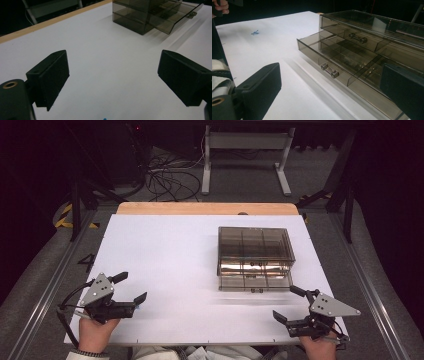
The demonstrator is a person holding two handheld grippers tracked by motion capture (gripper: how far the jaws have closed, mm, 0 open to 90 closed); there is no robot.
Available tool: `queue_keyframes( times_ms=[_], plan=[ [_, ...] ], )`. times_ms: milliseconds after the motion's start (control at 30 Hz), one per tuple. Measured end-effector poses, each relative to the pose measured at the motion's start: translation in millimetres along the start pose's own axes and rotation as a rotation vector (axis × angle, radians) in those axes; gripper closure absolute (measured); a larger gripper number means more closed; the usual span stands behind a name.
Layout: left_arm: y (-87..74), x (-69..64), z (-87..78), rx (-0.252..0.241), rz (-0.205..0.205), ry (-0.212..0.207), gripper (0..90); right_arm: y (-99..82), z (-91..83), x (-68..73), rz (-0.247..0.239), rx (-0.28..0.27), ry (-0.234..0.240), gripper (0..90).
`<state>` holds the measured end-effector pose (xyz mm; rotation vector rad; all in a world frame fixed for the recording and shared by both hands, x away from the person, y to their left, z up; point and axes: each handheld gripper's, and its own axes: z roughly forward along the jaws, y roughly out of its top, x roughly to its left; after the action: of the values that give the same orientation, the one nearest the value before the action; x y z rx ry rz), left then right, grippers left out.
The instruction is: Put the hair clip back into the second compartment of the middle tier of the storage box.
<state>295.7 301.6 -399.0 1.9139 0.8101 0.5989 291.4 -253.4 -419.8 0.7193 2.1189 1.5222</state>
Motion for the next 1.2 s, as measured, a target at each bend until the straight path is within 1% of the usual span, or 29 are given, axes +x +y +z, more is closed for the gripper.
queue_keyframes(
  times_ms=[100,133,167,200,267,333,367,400,433,500,533,600,633,700,767,833,867,1000,1033,1067,1133,1200],
  plan=[
    [-1.9,2.5,3.6,0.041,0.004,0.005,12.2,0.2,0.6,0.4,-0.002,0.001,0.003,4.5],
    [-2.9,3.6,5.0,0.054,-0.001,0.003,12.5,0.1,0.7,0.3,-0.002,0.002,0.003,4.5],
    [-4.8,6.2,8.0,0.078,-0.012,-0.001,12.8,0.0,1.0,0.1,-0.002,0.002,0.005,4.5],
    [-4.8,6.2,8.0,0.078,-0.012,-0.001,13.0,0.0,1.0,0.1,-0.002,0.002,0.005,4.5],
    [-6.9,8.6,10.5,0.096,-0.021,-0.002,14.2,-0.1,1.2,0.1,-0.002,0.002,0.007,4.5],
    [-9.0,11.1,12.4,0.121,-0.025,-0.005,15.5,0.0,1.0,0.4,-0.002,0.002,0.007,4.5],
    [-10.9,12.7,13.4,0.146,-0.025,-0.009,16.2,0.0,1.0,0.5,-0.003,0.003,0.006,4.5],
    [-10.9,12.7,13.4,0.146,-0.025,-0.009,16.9,0.0,1.0,0.5,-0.003,0.003,0.007,4.5],
    [-12.5,13.5,14.3,0.162,-0.027,-0.011,17.7,-0.1,1.1,0.4,-0.002,0.002,0.007,4.5],
    [-13.8,14.3,15.0,0.185,-0.022,-0.016,18.7,-0.1,1.1,0.3,0.000,0.003,0.009,4.5],
    [-13.8,14.3,15.0,0.185,-0.022,-0.016,19.1,-0.1,1.1,0.4,-0.002,0.003,0.009,4.5],
    [-15.2,14.5,16.1,0.203,-0.015,-0.017,19.4,-0.1,1.0,0.5,-0.004,0.003,0.009,4.5],
    [-16.4,14.5,17.0,0.225,-0.012,-0.026,19.6,-0.2,0.9,0.4,-0.004,0.002,0.009,4.5],
    [-17.1,14.3,17.4,0.234,-0.010,-0.028,20.2,-0.3,0.8,0.2,-0.002,0.002,0.010,4.5],
    [-18.5,13.9,18.1,0.260,-0.002,-0.034,20.7,-0.3,0.8,0.1,-0.002,0.002,0.010,4.5],
    [-18.8,13.7,18.2,0.267,-0.004,-0.033,20.9,-0.4,0.8,0.1,-0.003,0.002,0.010,4.5],
    [-19.1,14.2,18.4,0.273,0.002,-0.033,20.9,-0.4,0.9,0.2,-0.003,0.002,0.011,4.5],
    [-20.6,14.4,19.4,0.302,0.002,-0.050,21.9,-0.4,0.9,0.4,-0.003,0.003,0.012,4.5],
    [-21.3,14.2,20.3,0.319,0.005,-0.053,22.1,-0.4,0.9,0.3,-0.003,0.003,0.012,4.5],
    [-21.3,14.2,20.3,0.319,0.005,-0.053,22.4,-0.5,0.9,0.2,-0.002,0.003,0.012,4.5],
    [-22.6,13.4,22.0,0.350,0.008,-0.057,22.8,-0.5,1.0,0.0,-0.003,0.003,0.014,4.5],
    [-23.2,13.6,23.0,0.367,0.019,-0.054,23.1,-0.5,1.0,0.4,-0.002,0.003,0.014,4.5]
  ],
)
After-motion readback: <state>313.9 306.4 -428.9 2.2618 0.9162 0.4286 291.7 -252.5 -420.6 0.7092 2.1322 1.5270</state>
